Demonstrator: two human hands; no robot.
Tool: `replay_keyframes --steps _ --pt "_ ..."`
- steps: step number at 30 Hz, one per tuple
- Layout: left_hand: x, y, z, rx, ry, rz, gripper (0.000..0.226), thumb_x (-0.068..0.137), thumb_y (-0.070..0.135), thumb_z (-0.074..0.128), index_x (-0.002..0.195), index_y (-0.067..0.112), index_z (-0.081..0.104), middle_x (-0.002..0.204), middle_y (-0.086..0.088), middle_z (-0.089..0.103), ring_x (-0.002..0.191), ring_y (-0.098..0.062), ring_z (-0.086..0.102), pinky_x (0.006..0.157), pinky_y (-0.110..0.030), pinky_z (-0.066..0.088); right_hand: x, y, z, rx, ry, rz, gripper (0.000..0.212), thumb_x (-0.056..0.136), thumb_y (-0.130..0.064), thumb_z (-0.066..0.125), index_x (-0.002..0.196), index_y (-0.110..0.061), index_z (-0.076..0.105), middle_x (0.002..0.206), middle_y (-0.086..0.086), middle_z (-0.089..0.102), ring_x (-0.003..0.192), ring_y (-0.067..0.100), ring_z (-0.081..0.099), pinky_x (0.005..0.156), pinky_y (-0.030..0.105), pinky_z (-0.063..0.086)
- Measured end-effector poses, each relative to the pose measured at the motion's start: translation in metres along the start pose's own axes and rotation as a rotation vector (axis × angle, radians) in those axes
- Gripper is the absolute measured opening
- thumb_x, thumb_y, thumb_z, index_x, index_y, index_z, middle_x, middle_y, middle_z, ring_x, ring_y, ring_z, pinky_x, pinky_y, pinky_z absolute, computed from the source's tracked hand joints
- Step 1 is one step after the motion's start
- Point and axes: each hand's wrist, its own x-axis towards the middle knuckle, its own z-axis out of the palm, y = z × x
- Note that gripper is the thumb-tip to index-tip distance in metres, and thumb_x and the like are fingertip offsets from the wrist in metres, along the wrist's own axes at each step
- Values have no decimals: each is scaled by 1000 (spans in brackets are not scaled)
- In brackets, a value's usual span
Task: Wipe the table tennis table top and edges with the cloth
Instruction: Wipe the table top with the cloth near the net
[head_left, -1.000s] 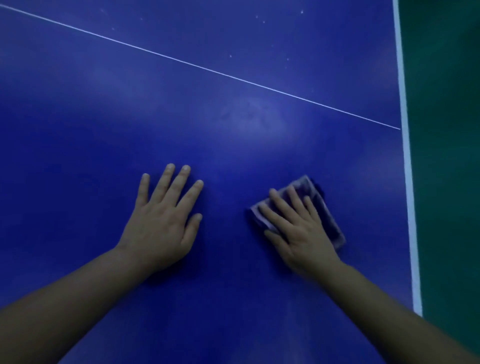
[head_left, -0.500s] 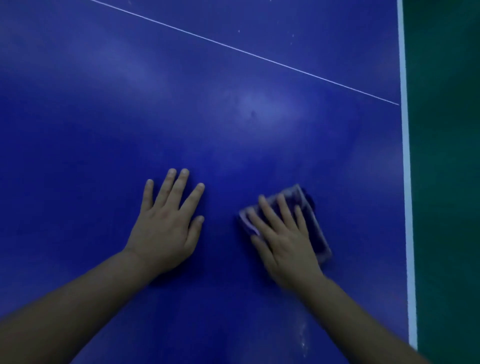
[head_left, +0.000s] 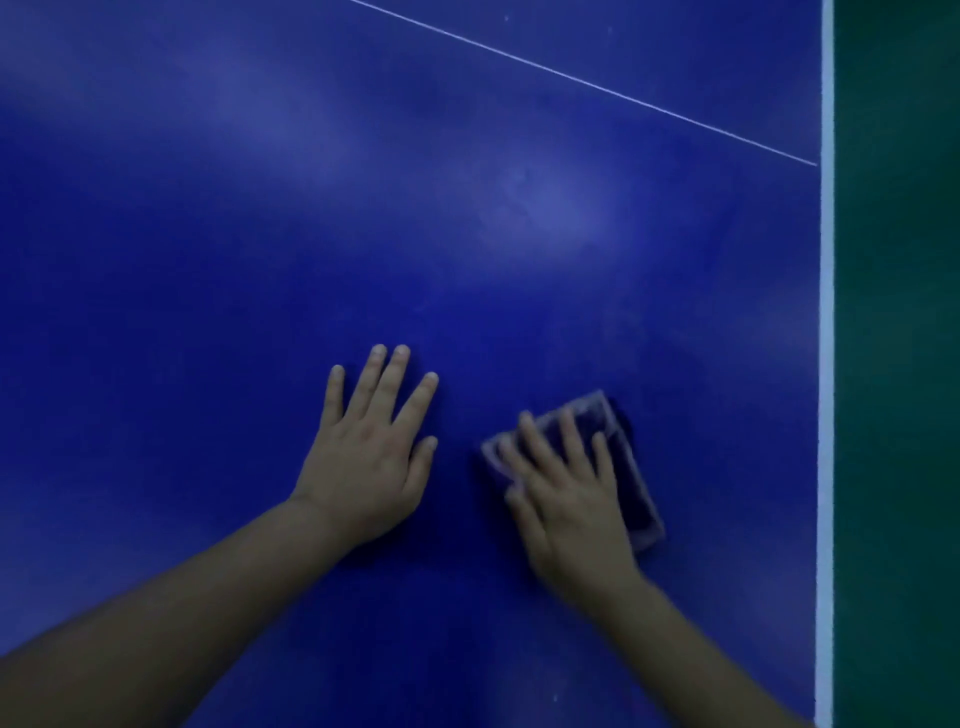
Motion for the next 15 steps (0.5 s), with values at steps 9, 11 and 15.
replay_keyframes --steps 9,11,15 --pt "-47 15 14 6 -23 45 63 98 47 22 156 20 24 165 -11 10 153 -26 -3 120 -52 -5 7 48 -21 77 48 509 53 105 -49 17 157 -39 19 166 -16 3 154 24 -6 121 56 -8" --pt "-55 16 16 -2 -23 30 65 97 49 18 157 22 19 165 -10 5 152 -25 -8 121 -52 -6 22 15 -14 70 55 487 52 106 -45 20 157 -39 19 167 -14 6 154 25 -4 120 59 -6" --pt "-79 16 21 3 -18 25 67 96 51 15 157 24 16 166 -9 3 152 -24 -8 121 -53 -6 -38 -55 14 -1 -55 71 59 99 -57 7 156 -43 20 166 -18 6 154 21 -7 119 53 -13"
